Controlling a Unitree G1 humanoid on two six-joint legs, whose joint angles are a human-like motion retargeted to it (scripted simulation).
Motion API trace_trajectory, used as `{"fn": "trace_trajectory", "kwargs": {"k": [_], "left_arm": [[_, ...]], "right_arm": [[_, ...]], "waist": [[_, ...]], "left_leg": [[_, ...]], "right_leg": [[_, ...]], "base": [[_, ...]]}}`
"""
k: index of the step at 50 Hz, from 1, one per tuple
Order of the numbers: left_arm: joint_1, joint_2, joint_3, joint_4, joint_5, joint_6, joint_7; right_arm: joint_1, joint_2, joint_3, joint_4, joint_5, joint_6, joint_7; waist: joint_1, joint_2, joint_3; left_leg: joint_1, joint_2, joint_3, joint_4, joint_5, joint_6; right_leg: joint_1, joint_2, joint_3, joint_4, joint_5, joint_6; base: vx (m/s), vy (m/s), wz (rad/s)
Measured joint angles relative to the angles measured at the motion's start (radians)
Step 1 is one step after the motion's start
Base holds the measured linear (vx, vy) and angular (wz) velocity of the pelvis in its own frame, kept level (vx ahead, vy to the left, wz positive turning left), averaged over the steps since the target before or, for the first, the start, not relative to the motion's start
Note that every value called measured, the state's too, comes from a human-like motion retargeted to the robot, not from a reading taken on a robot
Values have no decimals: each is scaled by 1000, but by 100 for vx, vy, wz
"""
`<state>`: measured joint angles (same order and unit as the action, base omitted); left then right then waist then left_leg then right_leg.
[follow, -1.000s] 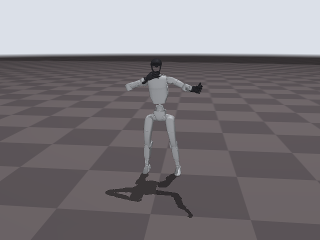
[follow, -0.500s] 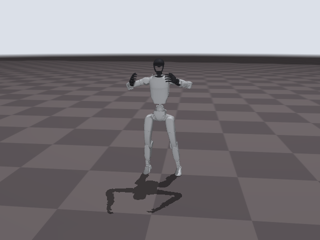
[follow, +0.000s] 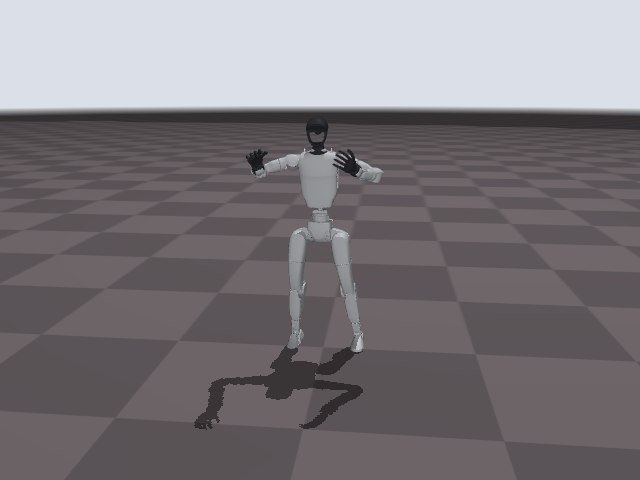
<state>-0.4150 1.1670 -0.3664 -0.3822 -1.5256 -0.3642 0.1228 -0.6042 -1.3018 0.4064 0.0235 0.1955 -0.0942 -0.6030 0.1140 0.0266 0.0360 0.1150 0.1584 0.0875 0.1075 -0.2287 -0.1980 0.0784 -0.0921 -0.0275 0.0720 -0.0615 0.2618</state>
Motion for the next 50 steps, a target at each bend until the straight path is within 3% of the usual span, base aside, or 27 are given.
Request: {"fn": "trace_trajectory", "kwargs": {"k": [2,5,10,12,13,15,17,18,20,22,25,29,34,39,42,46,50], "left_arm": [[-142,26,-120,-178,138,-14,-67],[-359,30,-259,-373,422,-1,-131],[-399,68,-328,-360,444,66,-180],[-317,107,-271,-202,465,65,-148],[-266,120,-228,-103,492,76,-150],[-162,121,-134,119,512,81,-130],[-60,74,-29,360,496,123,-34],[-26,50,14,484,496,138,-4],[23,-14,96,730,437,161,64],[39,-89,186,932,291,174,163],[49,-157,316,1093,168,182,317],[112,-156,350,944,155,158,280],[140,-83,208,494,14,115,98],[-29,22,-37,-4,-69,104,-130],[-168,46,-173,-266,-22,109,-243],[-270,50,-237,-463,-7,126,-344],[-268,111,-144,-349,136,92,-298]], "right_arm": [[4,28,2,193,-18,26,-37],[20,98,-35,360,171,14,-19],[101,144,-123,183,429,-60,48],[135,122,-137,-1,474,-86,143],[137,89,-135,-78,426,-65,258],[95,59,-111,-247,434,-141,407],[59,112,-14,-485,754,-179,326],[18,110,24,-566,753,-186,343],[-86,107,99,-709,660,-197,339],[-186,98,143,-816,442,-186,284],[-265,60,144,-909,117,-131,208],[-167,-24,110,-831,-42,-76,156],[47,-55,27,-396,-29,-28,167],[95,39,35,205,182,67,303],[108,111,-3,435,424,104,387],[163,155,-113,453,633,64,327],[245,127,-174,222,716,8,384]], "waist": [[11,-10,0],[16,-17,1],[21,-21,2],[14,-20,2],[13,-19,0],[4,-11,-4],[-22,-2,-4],[-32,2,-5],[-56,10,-2],[-76,15,4],[-93,21,12],[-99,28,28],[-67,9,23],[-23,-22,13],[-10,-27,12],[-5,-23,16],[-3,-20,16]], "left_leg": [[3,6,-2,2,-5,-9],[3,14,-5,10,-13,-20],[2,15,-4,19,-19,-22],[0,11,-5,19,-17,-18],[-2,8,-5,21,-17,-13],[-5,6,-4,27,-19,-10],[-7,-2,-5,28,-19,-7],[-8,-5,-5,30,-19,-3],[-9,-15,-5,29,-16,5],[-7,-28,-5,23,-9,18],[-6,-41,-5,15,1,33],[-3,-36,-5,11,4,31],[-1,-22,0,2,4,20],[0,-14,6,-6,2,10],[-2,-9,7,-6,-1,2],[-3,2,9,-1,-6,-14],[-4,4,7,7,-11,-21]], "right_leg": [[4,6,-2,1,-1,0],[9,14,-3,3,-1,0],[12,15,0,0,0,0],[11,10,-2,1,-2,0],[10,7,-1,0,-2,0],[9,5,0,-1,-3,0],[12,-4,-1,-4,-3,0],[12,-8,0,-6,-4,0],[12,-19,0,-7,-5,0],[11,-32,0,-7,-8,0],[10,-45,1,-8,-8,0],[9,-39,-1,-8,-7,0],[2,-24,1,-3,-5,0],[-6,-15,5,1,-1,0],[-9,-9,7,1,2,0],[-9,2,9,0,5,0],[-5,3,8,-1,4,0]], "base": [[0,0,0],[0,0,0],[0,0,0],[0,0,0],[0,0,0],[0,0,0],[0,0,0],[0,0,0],[0,3,1],[0,5,2],[0,0,0],[0,0,0],[0,0,0],[0,0,0],[0,0,0],[0,0,0],[0,0,0]]}}
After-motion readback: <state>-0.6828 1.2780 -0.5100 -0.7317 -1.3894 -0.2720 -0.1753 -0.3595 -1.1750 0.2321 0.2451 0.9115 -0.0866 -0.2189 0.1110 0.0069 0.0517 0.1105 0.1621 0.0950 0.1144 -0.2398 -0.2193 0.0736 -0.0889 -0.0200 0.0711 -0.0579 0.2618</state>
